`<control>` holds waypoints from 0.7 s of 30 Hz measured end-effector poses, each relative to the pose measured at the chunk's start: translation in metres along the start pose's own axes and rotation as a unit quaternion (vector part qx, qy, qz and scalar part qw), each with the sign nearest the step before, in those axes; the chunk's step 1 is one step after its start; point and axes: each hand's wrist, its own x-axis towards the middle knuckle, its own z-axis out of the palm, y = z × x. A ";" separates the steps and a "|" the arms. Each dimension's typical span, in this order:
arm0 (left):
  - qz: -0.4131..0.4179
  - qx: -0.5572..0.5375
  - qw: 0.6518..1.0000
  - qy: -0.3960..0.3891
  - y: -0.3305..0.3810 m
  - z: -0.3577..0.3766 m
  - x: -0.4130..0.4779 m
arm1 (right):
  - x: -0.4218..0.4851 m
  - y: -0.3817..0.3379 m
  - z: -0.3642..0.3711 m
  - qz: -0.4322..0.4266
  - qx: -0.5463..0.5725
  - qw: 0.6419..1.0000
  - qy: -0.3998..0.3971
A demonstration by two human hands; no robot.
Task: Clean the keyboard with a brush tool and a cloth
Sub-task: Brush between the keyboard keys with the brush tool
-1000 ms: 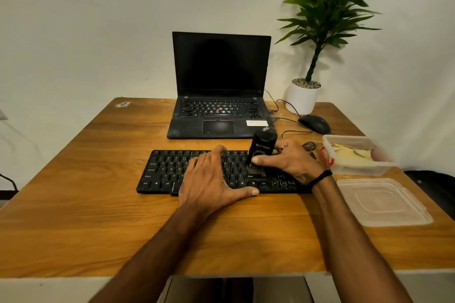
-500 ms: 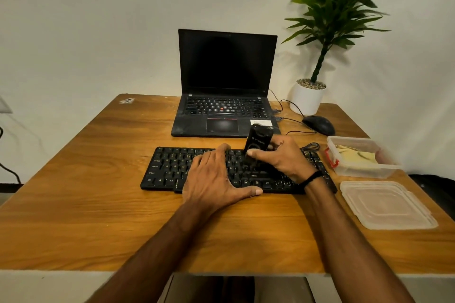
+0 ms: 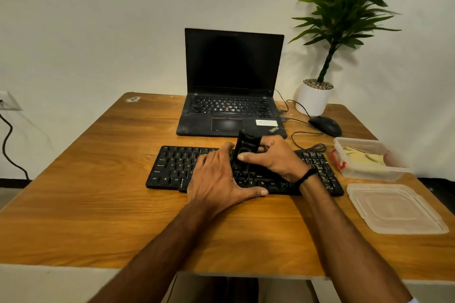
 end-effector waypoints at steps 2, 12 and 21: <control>-0.008 0.015 1.000 -0.001 0.000 0.001 0.000 | 0.005 -0.003 -0.003 -0.016 -0.084 0.991 0.102; -0.051 0.025 0.998 0.019 0.004 0.000 -0.002 | 0.020 -0.008 0.012 -0.012 -0.038 0.999 0.014; -0.066 0.016 0.997 0.030 0.004 -0.002 -0.002 | 0.028 -0.009 0.021 0.026 0.004 0.999 -0.034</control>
